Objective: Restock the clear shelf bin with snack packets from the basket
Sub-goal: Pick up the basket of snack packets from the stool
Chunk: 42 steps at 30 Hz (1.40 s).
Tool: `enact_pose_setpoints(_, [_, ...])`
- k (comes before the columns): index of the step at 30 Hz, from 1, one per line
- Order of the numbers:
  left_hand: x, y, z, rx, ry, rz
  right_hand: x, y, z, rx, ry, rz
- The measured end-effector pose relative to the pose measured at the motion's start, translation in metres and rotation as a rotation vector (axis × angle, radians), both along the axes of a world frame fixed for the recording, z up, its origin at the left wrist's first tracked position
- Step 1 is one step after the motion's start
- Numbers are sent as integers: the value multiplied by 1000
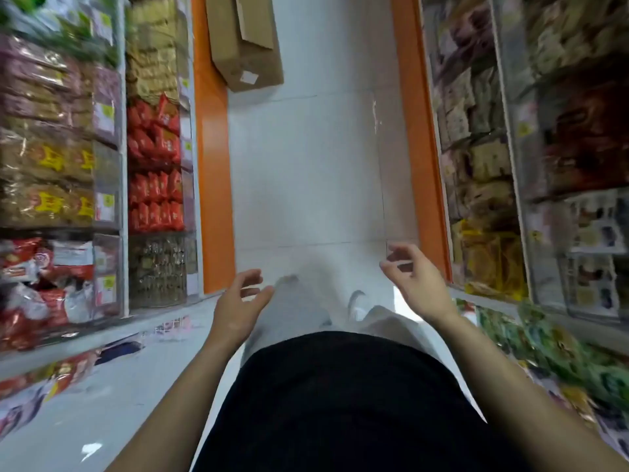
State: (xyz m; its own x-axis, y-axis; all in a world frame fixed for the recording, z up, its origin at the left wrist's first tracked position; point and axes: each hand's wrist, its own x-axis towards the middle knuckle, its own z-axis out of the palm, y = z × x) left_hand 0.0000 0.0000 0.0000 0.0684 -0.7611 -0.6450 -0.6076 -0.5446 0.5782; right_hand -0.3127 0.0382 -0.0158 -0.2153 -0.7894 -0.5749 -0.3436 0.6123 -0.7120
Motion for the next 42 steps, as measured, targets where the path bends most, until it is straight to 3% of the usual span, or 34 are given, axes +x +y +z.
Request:
enact_pose_setpoints(8, [7,-129,-27,1,-2,124,12,-172,-3,17,-9,115])
enact_pose_setpoints(15, [-35,-316,-27,22,56,-55,-18,-290,4,64,91,106])
enact_pose_setpoints(23, [-162,-525,-41,3,66,-219,-120,-429,-26,85,31,-26])
enact_pose_setpoints(30, [-221,-653,-21,-8,28,-113,-197,-616,-7,36,57,99])
enact_pose_setpoints(38, [-207,-816,-36,35,5,-3,-206,-859,-10,-4,56,237])
enact_pose_setpoints(42, [-211,-929,-46,51,-12,-42,-212,-948,-10,30,46,186])
